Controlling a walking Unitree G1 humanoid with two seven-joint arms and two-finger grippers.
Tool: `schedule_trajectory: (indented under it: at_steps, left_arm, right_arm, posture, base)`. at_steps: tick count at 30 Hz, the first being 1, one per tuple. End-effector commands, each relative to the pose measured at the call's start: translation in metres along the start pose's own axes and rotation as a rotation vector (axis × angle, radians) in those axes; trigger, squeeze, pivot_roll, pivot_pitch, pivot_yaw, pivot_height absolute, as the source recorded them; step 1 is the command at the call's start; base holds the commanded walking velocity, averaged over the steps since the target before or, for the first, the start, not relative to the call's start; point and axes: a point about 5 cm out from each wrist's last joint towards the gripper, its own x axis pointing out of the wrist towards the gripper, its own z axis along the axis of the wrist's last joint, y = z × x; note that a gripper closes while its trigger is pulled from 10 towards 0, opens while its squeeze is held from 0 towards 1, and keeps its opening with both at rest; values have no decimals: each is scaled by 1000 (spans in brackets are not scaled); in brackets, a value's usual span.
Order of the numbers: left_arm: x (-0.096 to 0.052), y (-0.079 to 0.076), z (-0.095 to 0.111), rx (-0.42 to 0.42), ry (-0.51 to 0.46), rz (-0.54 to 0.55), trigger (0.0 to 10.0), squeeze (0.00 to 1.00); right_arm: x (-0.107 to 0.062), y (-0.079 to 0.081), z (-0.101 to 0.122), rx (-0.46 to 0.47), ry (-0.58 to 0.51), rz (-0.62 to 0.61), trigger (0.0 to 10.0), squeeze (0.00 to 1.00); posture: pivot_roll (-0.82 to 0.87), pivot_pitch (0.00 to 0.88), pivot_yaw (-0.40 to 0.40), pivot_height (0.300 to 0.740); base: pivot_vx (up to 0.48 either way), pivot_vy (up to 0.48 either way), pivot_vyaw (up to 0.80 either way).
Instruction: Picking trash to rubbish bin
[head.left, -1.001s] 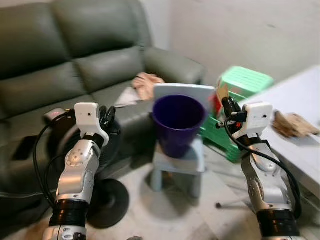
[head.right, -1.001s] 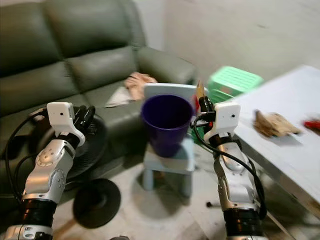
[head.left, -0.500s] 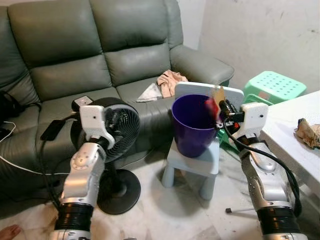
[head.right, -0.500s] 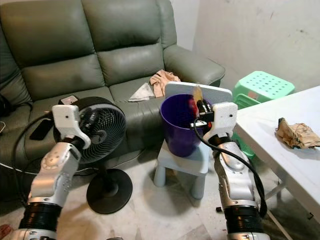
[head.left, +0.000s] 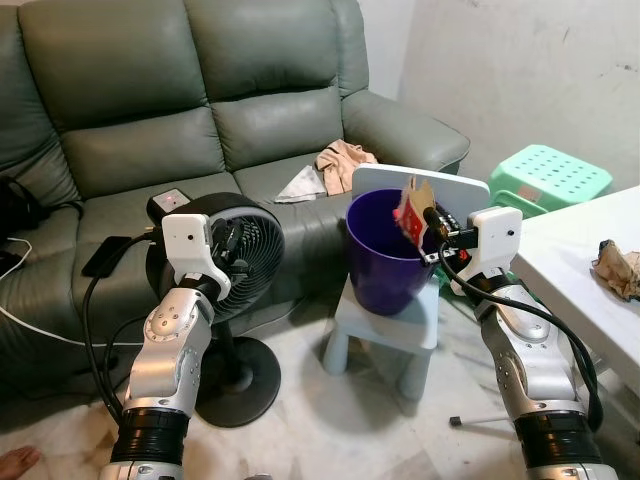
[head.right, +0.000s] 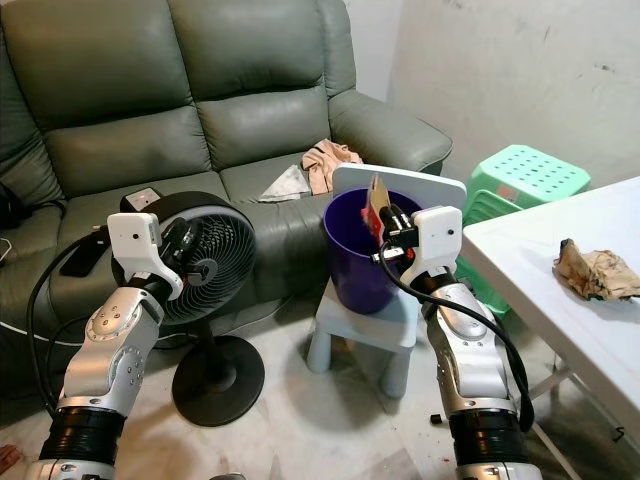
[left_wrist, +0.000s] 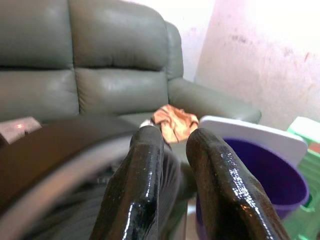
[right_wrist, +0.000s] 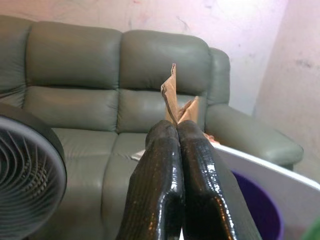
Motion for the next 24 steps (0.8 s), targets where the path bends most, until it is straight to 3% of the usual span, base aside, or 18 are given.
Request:
schedule_trajectory:
  at_steps: [1,13,24]
  left_arm:
    - [2,0,5,4,-22,2,10000,0]
    - [4,0,5,29,-13,6,10000,0]
    - [4,-1,7,35,-35,41,10000,0]
  right_arm:
    - [4,-1,6,-6,-18,5,10000,0]
    - [4,-1,6,-25,-22,14,10000,0]
    - [9,-5,5,-31,2,-6,10000,0]
  posture:
    - [128,0,-34,715]
    - [125,0,-30,715]
    - [131,0,-41,715]
  base:
    - [398,0,0]
    - [394,0,0]
    - [0,0,0]
